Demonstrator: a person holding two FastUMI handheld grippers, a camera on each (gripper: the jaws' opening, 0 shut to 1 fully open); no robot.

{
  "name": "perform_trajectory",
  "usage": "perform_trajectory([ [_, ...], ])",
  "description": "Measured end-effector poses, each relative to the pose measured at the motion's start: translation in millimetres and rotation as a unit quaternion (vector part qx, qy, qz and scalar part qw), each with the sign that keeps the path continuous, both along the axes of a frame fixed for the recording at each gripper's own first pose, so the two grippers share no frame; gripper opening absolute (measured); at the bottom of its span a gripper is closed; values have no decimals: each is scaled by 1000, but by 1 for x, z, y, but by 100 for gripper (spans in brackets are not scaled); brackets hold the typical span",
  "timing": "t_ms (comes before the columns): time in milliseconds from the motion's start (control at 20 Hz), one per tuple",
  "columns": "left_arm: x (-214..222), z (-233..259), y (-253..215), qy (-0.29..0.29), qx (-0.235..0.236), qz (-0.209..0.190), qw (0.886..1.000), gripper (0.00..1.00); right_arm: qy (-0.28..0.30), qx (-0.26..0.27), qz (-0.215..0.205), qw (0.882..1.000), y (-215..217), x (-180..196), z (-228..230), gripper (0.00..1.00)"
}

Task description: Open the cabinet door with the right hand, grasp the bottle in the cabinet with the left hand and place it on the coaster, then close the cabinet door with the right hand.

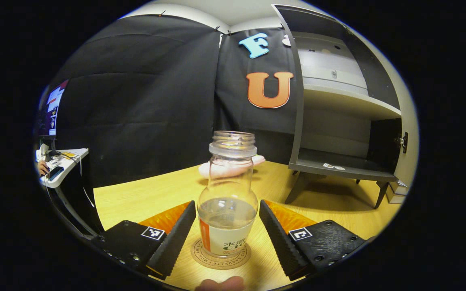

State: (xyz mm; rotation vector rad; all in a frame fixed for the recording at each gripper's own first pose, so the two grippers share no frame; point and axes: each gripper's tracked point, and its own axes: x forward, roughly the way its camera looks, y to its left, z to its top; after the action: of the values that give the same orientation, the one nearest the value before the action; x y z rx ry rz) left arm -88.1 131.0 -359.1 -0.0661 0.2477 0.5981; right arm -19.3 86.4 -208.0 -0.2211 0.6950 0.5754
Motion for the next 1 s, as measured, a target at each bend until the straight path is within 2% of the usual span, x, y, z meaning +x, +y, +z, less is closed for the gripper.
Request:
perform_trajectory([
  [150,-3,22,-5,-33,14,-12,999,95,-1,-5,-1,1000,-2,0,-1,95],
  [250,-11,32,-7,-31,31,-15,999,95,-9,-11,-8,1000,-6,2,1,95],
  [350,-24,47,-10,-24,46,-16,999,95,-33,-48,-22,998,-21,7,1,96],
  [500,-45,82,-17,-25,51,-21,998,95,-57,-56,-30,996,-35,8,12,98],
  [700,-58,152,-26,-47,68,-19,996,95,-73,-15,-70,995,-57,7,26,98],
  [800,-51,190,-45,-67,61,-41,995,95,-86,10,-100,991,-75,6,37,98],
  [900,-46,231,-59,-66,83,-59,993,95,-97,33,-123,987,-92,7,42,97],
  [1000,-36,261,-81,-55,85,-84,991,95,-109,51,-145,982,-111,15,46,98],
])
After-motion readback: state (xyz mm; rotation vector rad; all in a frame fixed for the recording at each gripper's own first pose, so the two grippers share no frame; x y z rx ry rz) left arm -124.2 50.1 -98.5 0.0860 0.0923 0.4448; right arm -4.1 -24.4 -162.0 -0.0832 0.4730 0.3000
